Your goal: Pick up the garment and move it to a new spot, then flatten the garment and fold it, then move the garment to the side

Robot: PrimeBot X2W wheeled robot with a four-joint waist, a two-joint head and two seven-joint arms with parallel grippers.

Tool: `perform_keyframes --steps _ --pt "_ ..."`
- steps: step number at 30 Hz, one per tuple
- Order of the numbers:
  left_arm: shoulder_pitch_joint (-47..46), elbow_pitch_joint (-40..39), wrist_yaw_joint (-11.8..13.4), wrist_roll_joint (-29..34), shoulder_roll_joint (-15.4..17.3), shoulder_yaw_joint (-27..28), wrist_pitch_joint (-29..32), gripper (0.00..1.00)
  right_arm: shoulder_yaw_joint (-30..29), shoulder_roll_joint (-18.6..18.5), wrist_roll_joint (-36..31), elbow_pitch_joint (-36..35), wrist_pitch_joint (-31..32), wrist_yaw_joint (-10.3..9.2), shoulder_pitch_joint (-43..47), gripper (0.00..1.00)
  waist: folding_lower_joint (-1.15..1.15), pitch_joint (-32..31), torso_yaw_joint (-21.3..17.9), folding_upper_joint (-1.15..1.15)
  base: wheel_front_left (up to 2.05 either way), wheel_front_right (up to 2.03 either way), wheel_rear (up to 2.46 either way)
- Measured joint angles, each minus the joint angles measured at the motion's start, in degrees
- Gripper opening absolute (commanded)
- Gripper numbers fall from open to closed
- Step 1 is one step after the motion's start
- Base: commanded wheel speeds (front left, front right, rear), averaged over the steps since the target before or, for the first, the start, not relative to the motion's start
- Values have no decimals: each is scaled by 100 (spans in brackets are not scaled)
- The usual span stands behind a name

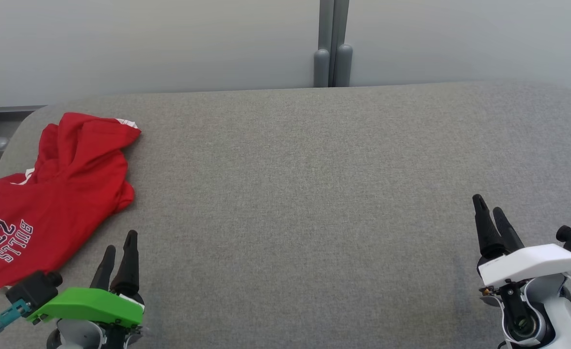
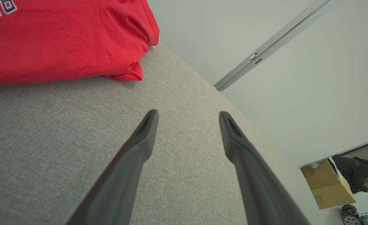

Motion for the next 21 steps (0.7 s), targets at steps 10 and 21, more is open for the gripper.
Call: perform_keyframes --steps 10,21 --pt "2 -99 65 843 9 -68 -194 100 168 -83 -818 -56 -186 -101 1 100 0 5 -5 0 0 0 0" --pt "6 -126 82 1750 13 -107 -423 100 341 -157 -1679 -133 -411 -199 10 100 0 10 -3 0 0 0 0"
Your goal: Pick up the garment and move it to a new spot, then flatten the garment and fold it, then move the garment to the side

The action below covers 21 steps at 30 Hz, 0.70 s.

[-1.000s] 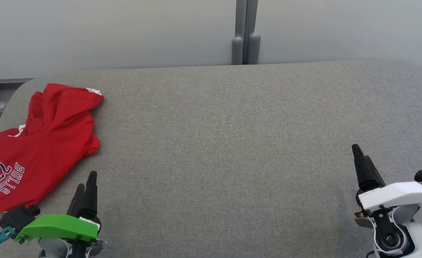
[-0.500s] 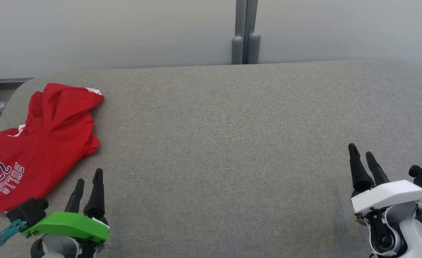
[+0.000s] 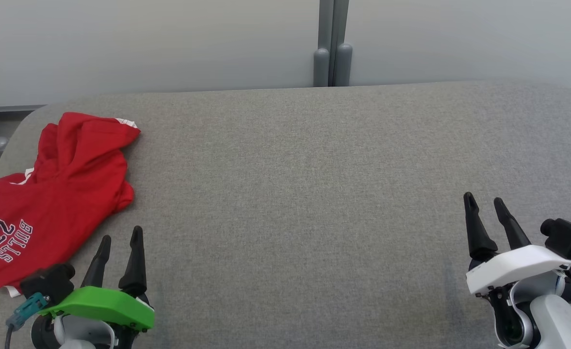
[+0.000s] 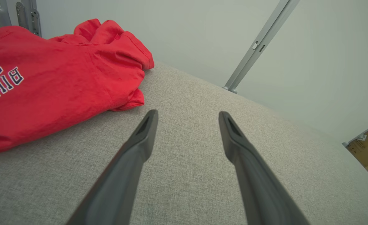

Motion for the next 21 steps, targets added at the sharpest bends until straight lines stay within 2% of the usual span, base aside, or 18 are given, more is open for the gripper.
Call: perform_keyframes --steps 21 --pt "21 -104 -21 1749 -1 -93 -446 100 111 -143 -1642 -141 -439 -204 116 100 0 -5 -3 0 0 0 0"
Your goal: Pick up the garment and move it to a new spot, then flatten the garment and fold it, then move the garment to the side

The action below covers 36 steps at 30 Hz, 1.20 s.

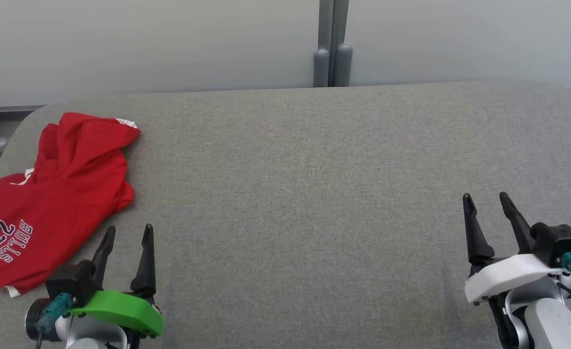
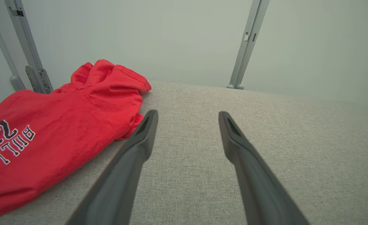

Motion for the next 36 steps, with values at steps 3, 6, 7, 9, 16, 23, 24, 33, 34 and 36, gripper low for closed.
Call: perform_keyframes --steps 3,6,7,9,16,23,24,33,34,36 --pt "18 55 -7 200 -1 0 -55 100 2 -29 -250 -31 -59 -8 3 100 0 -1 -4 0 0 0 0" --pt "93 103 -36 416 -2 1 -110 100 3 -75 -464 -59 -114 -48 7 100 0 -1 -8 0 0 0 0" --pt "103 127 -52 489 -2 1 -122 100 7 -93 -560 -63 -135 -48 9 100 0 -2 -10 0 0 0 0" --pt "103 143 -75 595 -2 2 -164 100 11 -104 -693 -78 -183 -48 12 100 0 -3 -14 0 0 0 0" --pt "103 166 -132 626 -7 54 -175 100 2 -100 -711 -81 -190 -47 91 100 0 -5 -23 0 0 0 0" --pt "102 193 -182 723 -19 127 -175 100 -34 -80 -711 -80 -190 -40 98 100 0 -6 -24 0 0 0 0" --pt "102 199 -183 723 -23 132 -175 100 -40 -78 -712 -80 -190 -35 98 100 0 -6 -23 0 0 0 0" --pt "86 288 -277 767 -70 87 -175 100 -162 -68 -717 -135 -190 -22 121 100 0 -6 145 0 0 0 0" --pt "82 294 -278 768 -75 86 -175 100 -163 -66 -719 -145 -190 -19 125 100 0 -6 186 0 0 0 0" --pt "81 303 -280 799 -84 88 -175 100 -158 -48 -720 -153 -190 19 127 100 0 -9 278 0 0 0 0"
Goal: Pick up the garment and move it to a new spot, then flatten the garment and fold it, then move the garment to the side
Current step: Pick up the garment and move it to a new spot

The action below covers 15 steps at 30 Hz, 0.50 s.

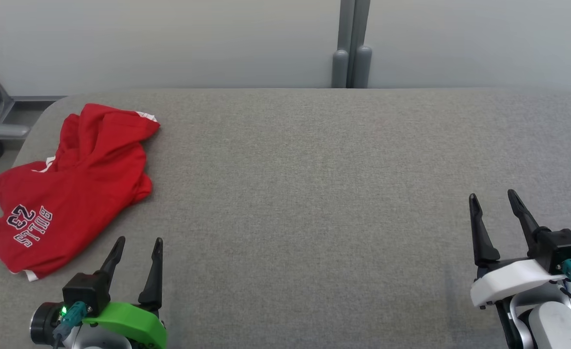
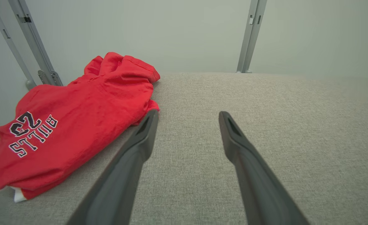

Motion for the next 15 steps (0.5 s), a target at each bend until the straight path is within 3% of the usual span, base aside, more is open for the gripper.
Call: perform_keyframes --steps 15 --pt "19 108 -1 19 -23 278 0 100 243 166 -147 -10 0 211 -1 100 0 -65 929 0 0 0 0"
